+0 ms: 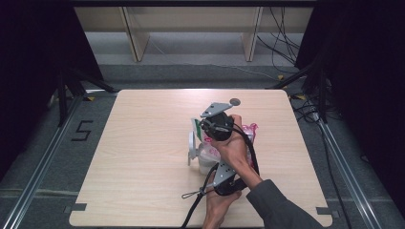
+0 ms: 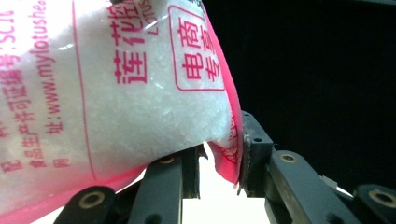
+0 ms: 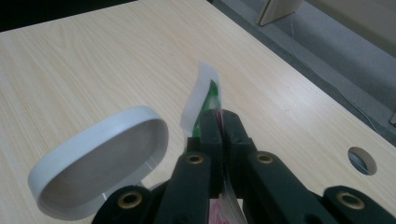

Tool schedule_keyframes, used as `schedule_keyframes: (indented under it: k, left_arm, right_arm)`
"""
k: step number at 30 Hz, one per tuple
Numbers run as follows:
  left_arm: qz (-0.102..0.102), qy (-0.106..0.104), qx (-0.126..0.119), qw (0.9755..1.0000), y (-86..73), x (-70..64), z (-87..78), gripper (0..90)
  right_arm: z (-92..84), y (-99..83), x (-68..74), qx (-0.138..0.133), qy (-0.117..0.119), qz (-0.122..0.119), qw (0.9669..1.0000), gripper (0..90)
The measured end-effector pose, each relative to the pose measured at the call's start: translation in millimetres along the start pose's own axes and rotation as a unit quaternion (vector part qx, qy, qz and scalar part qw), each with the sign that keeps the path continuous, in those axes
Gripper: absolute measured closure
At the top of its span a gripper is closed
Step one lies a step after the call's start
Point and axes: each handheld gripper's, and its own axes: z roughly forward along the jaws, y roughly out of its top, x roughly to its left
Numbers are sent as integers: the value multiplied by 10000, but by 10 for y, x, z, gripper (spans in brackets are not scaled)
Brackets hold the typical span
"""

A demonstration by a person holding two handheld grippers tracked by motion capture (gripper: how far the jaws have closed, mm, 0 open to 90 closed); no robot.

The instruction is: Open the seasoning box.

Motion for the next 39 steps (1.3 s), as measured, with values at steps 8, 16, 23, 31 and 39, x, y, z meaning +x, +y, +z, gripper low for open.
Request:
schedule_keyframes:
  k: [8,16,23,31,39]
  left_arm:
    - [-8,12,8,10000,-2,-3,0,729]
    - [5,25,20,10000,-6,-9,6,729]
    - [-1,23,21,10000,-1,-11,1,731]
    - [9,17,6,10000,7,-8,-8,732]
    - [19,26,15,10000,4,-8,-4,732]
  right_arm:
    - [5,-5,0,40,10,-88,10000,898]
    - [4,-16,-13,25,21,-94,10000,898]
    - [-13,-9,-30,-57,23,-102,9999,898]
    - [-22,1,-23,-81,20,0,10000,898]
    - [-29,-8,-30,-38,82,40,10000,898]
